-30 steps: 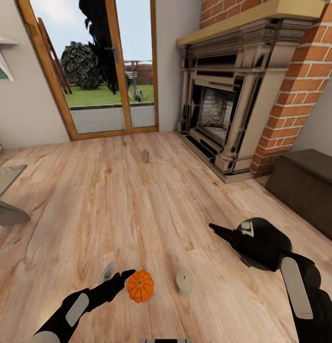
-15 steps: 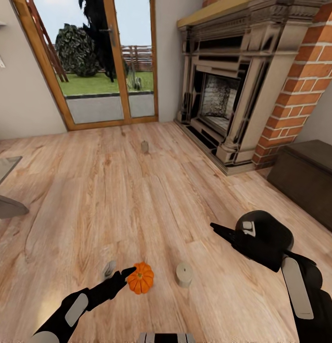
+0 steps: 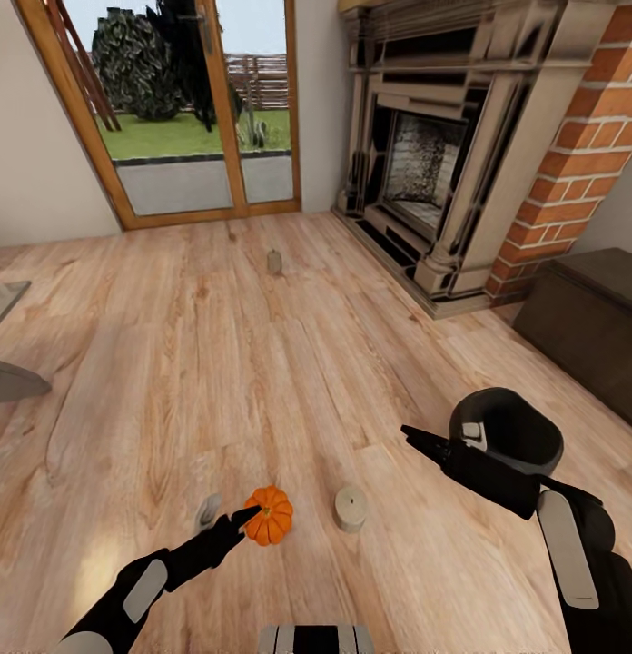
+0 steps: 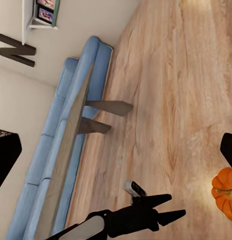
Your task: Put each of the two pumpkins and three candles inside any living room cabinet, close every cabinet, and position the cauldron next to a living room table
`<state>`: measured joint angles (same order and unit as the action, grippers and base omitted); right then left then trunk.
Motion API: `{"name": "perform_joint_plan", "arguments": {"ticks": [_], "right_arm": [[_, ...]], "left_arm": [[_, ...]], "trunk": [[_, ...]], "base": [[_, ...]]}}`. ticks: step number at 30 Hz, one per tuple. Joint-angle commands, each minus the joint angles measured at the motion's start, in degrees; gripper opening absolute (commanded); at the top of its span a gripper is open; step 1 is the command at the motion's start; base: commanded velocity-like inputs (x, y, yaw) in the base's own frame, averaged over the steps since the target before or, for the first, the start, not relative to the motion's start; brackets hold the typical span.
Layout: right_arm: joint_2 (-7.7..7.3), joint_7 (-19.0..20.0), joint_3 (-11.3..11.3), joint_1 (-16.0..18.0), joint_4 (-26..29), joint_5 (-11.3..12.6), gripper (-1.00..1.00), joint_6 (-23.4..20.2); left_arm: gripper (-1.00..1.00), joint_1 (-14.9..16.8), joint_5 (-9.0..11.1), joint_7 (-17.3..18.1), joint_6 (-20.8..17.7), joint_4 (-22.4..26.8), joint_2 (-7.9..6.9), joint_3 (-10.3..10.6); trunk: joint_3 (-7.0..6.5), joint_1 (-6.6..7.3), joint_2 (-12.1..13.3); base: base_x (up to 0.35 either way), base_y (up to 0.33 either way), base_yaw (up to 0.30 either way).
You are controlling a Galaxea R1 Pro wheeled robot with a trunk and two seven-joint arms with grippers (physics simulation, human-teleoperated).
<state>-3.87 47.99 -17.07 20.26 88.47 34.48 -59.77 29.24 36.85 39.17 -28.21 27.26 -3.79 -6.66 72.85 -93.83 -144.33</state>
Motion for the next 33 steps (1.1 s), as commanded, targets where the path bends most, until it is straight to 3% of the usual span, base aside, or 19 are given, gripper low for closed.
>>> {"name": "perform_joint_plan", "arguments": {"ticks": [1,9,15,17,33], "right_arm": [[-0.02,0.3,-0.1,0.0,0.0,-0.2,1.00,-0.2],[-0.86,0.5,-0.1,0.0,0.1,0.3,1.00,-0.2],[-3.70,0.5,0.2,0.0,0.2,6.6,1.00,-0.2],[-4.32,0.5,0.3,0.0,0.1,7.6,1.00,-0.2],[-4.73,0.6,0.6,0.0,0.1,8.3,1.00,-0.2]], "left_arm": [[1.00,0.0,0.3,0.8,-0.5,0.0,-0.06,-0.2],[1.00,0.0,0.3,3.3,-3.4,-0.3,-0.97,-0.4],[1.00,0.0,0.3,3.5,-3.7,-0.3,-1.04,-0.3],[1.00,0.0,0.3,3.6,-3.7,-0.3,-1.04,-0.3],[1.00,0.0,0.3,7.1,-3.8,-0.3,-1.29,-0.3]], "trunk": [[0.27,-0.01,0.0],[2.04,-0.22,-0.1],[3.37,-0.37,-0.2],[3.81,-0.42,-0.2],[7.36,-0.84,-0.5]], "base": [[0.000,0.000,0.000],[0.000,0.000,0.000],[0.000,0.000,0.000],[0.000,0.000,0.000],[0.000,0.000,0.000]]}}
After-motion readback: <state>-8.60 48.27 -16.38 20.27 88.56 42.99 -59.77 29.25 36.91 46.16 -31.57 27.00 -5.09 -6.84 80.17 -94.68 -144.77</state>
